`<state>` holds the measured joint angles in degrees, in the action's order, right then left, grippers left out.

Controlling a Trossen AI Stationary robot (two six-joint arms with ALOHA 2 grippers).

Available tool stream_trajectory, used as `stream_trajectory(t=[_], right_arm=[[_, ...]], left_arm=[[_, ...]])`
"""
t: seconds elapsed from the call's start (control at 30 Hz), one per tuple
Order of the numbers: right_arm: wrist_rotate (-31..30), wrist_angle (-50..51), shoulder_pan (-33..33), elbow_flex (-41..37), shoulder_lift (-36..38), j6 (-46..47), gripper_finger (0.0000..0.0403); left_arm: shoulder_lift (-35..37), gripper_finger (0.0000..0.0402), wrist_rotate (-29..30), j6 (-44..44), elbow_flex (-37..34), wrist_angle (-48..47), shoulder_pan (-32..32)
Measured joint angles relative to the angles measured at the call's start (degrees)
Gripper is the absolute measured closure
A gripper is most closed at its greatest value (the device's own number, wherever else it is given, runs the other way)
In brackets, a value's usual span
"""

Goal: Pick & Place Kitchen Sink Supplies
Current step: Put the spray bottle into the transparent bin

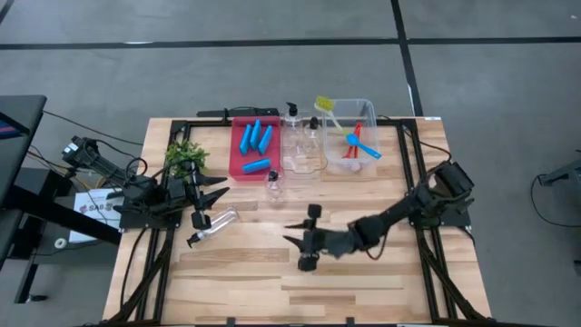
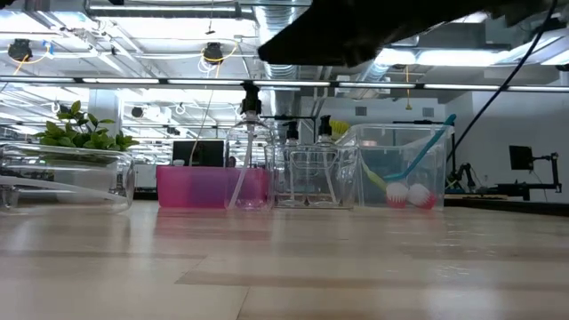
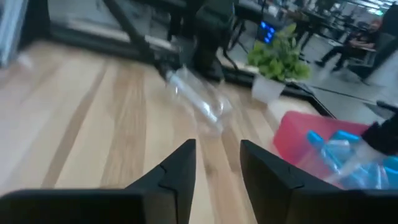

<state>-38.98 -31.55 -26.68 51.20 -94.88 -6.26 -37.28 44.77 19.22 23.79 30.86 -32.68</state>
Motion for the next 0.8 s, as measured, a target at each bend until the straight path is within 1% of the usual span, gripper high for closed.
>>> stream_trajectory(t=[0.03, 0.07, 0.23, 0.4, 0.5, 0.63, 0.73, 0.8], right_arm=[[2.1, -2.2, 1.3, -0.6, 0.0, -0.2, 0.0285], [2.8, -3.6, 2.3, -1.0, 0.0, -0.2, 0.0287], [2.8, -2.7, 5.9, -1.1, 0.0, -2.7, 0.0290], [2.7, -2.7, 6.2, -1.2, 0.0, -6.3, 0.0290], [2.7, -2.1, 5.7, -1.2, 0.0, -9.1, 0.0290], [-0.4, -0.6, 5.6, -1.2, 0.0, -10.4, 0.0290], [-4.5, -0.3, 5.7, -1.2, 0.2, -9.9, 0.0290], [-4.5, 0.1, 5.7, -1.2, 0.8, -9.2, 0.0290]], left_arm=[[0.0, 0.0284, 0.0, 0.0, 0.0, 0.0, 0.0], [0.0, 0.0284, 0.0, -0.2, 0.0, -0.4, 0.0], [0.0, 0.0284, 0.0, -2.2, 0.0, -4.3, 0.0], [0.0, 0.0284, -0.5, -5.3, 0.0, -10.9, 0.0], [0.0, 0.0284, -2.6, -7.7, 0.0, -14.5, 0.0], [-0.5, 0.0284, -7.5, -12.2, 0.0, -18.1, 0.0], [-3.0, 0.0284, -7.7, -12.7, 0.0, -18.4, 0.1], [-6.0, 0.0284, -7.8, -12.8, 0.7, -18.4, 0.9]])
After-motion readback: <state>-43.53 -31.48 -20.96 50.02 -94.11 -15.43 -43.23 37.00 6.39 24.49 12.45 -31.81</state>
